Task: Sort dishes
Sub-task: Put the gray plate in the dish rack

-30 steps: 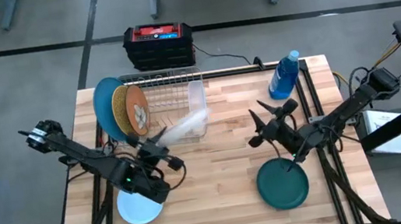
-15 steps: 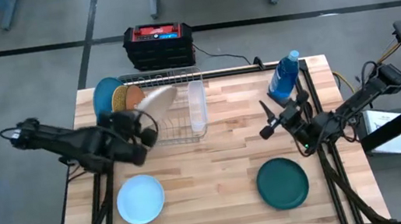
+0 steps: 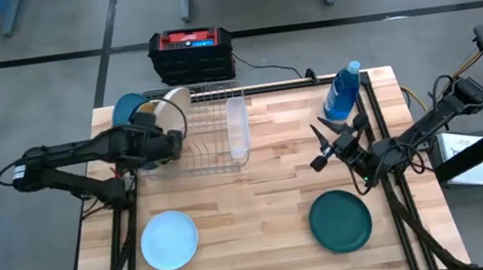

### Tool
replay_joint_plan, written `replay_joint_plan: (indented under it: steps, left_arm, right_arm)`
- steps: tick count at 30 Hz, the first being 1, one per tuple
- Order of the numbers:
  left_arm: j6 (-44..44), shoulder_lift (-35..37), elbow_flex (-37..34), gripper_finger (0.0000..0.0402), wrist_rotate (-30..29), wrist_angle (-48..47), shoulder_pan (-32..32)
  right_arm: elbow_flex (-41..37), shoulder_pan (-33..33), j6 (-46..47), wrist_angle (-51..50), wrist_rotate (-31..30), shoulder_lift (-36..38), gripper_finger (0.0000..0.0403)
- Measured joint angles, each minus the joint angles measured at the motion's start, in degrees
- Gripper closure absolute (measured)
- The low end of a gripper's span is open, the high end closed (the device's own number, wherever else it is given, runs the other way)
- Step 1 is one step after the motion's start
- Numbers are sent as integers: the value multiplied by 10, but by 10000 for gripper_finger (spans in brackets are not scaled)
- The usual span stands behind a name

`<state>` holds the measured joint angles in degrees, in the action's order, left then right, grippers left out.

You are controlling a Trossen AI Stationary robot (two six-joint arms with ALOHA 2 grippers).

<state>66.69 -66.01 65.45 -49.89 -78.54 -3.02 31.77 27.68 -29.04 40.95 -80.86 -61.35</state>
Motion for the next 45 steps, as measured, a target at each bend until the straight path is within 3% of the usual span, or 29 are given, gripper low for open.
replay_joint_plan:
  steps: [8,13,21,38,45]
  left_arm:
    - [39,-95,61,380,1,-40,-1]
    - [115,-187,108,380,50,-115,-2]
    - [110,-271,145,380,59,-114,-9]
    - [53,-274,171,380,56,-115,-48]
    - [6,-251,171,380,94,-115,-70]
  right_arm:
    - [0,-3,-9,-6,-2,0,304]
    - [0,-3,-8,-20,-2,0,311]
    - [-1,-3,-9,-31,-3,1,321]
    - [-1,-3,-10,-37,-3,1,317]
    - [-2,-3,-10,-43,-3,1,318]
